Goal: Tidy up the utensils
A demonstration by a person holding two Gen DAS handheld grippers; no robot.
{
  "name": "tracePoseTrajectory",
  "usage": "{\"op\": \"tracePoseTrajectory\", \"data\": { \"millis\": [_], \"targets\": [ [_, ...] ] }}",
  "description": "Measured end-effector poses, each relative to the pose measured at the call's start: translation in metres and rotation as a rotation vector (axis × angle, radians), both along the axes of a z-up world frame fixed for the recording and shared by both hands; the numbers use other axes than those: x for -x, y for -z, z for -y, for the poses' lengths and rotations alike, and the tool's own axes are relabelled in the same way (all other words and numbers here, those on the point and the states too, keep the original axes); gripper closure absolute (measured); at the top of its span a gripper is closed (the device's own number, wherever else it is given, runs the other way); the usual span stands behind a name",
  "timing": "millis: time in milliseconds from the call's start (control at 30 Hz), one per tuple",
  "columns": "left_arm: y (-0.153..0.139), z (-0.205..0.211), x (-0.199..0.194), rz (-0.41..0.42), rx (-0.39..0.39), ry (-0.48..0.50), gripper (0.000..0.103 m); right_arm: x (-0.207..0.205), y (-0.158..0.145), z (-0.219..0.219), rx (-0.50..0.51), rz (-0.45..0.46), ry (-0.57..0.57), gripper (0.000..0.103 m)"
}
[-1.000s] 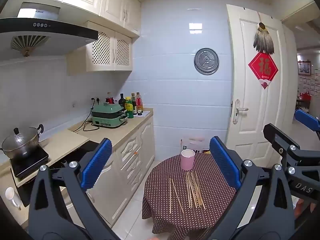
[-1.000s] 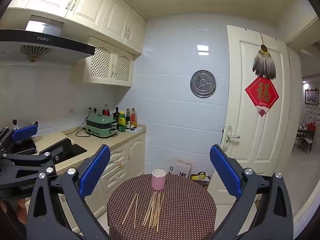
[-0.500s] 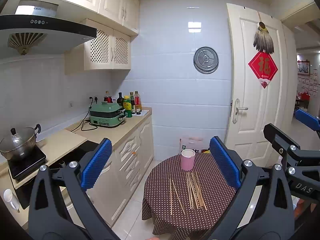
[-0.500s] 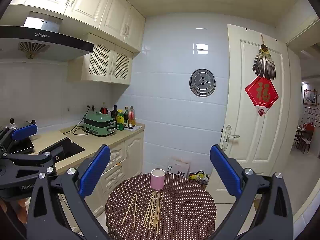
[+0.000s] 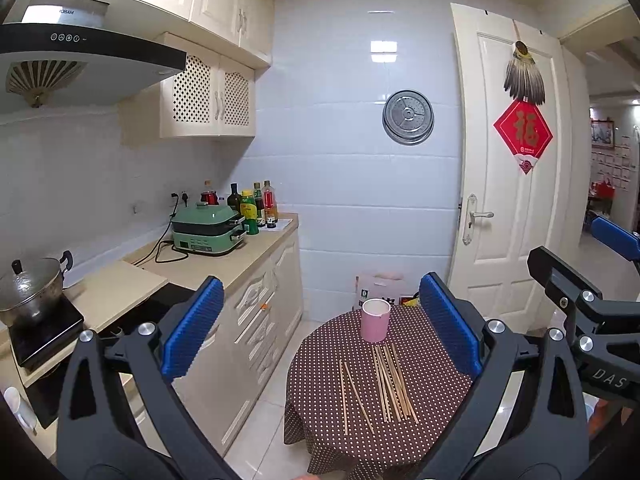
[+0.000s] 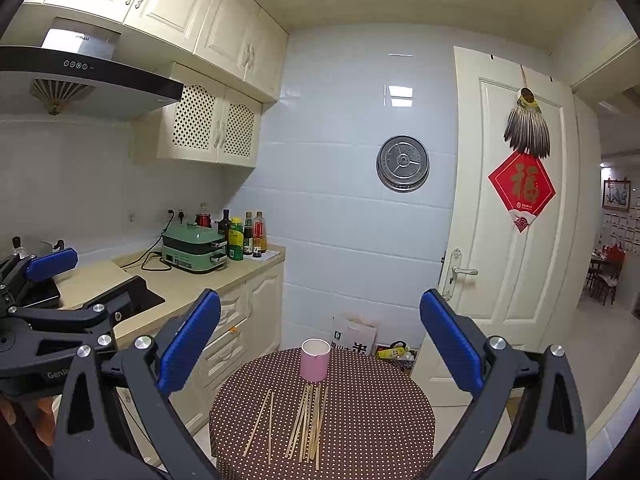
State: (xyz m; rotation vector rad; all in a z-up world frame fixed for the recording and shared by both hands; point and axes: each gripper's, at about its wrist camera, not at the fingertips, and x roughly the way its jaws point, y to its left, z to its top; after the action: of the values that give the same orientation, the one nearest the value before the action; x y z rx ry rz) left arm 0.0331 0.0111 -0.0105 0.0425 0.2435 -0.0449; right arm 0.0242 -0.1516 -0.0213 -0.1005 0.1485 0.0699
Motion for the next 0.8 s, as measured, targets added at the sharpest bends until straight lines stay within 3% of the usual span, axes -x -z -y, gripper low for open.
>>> {"op": "tracePoseTrajectory", "data": {
  "millis": [800],
  "targets": [
    [0.006,-0.009,-0.014,0.008,-0.010,0.018,0.007,-0.019,0.002,-0.015,-0.011,-0.007,0.011,0.007]
  ]
}}
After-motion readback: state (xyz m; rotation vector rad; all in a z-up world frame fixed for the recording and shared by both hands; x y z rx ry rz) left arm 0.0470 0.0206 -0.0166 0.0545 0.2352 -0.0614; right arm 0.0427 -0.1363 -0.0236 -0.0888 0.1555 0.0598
